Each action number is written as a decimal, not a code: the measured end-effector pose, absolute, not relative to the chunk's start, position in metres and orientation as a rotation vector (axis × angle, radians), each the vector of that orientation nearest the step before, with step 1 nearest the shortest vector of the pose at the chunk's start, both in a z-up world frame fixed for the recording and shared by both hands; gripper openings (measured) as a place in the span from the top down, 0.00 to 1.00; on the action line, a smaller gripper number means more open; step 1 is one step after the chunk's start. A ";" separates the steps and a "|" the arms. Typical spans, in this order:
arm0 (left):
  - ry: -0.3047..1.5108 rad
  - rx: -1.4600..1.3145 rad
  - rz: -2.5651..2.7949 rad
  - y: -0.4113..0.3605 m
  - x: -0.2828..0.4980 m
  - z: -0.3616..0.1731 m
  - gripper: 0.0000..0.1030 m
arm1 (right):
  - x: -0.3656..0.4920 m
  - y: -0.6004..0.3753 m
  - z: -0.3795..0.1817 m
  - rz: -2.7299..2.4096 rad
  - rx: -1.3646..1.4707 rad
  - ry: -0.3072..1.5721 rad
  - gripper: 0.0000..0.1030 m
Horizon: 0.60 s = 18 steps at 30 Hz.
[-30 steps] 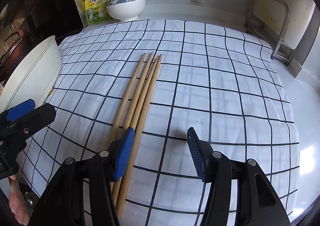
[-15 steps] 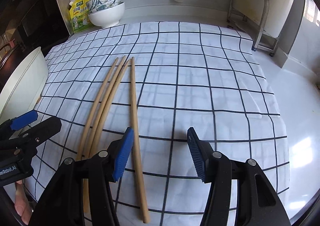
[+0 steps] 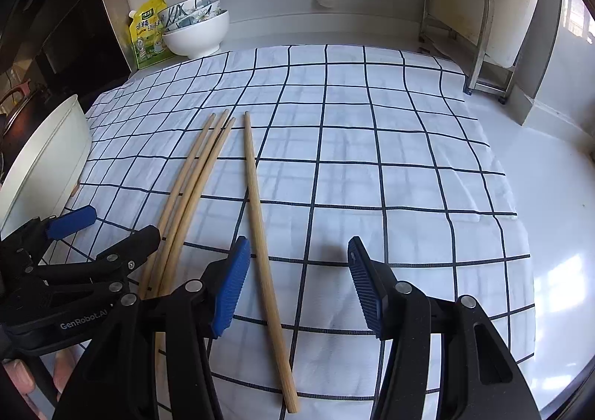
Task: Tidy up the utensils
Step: 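Lower both open tools onto single chopsticks at the row's edge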
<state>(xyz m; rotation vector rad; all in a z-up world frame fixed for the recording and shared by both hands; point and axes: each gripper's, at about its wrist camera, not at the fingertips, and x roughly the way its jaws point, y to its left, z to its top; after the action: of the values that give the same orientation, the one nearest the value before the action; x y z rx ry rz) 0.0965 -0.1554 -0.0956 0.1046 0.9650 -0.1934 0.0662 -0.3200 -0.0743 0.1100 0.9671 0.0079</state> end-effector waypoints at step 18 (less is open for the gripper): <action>0.971 0.109 -0.224 -0.162 0.104 -0.093 0.53 | 0.070 -0.294 -0.080 0.028 -0.010 0.955 0.75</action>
<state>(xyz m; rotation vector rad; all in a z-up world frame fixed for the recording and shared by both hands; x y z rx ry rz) 0.1035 -0.1623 -0.0932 0.1086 0.9705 -0.2243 0.0700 -0.2943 -0.0802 -0.0098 0.9548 0.0279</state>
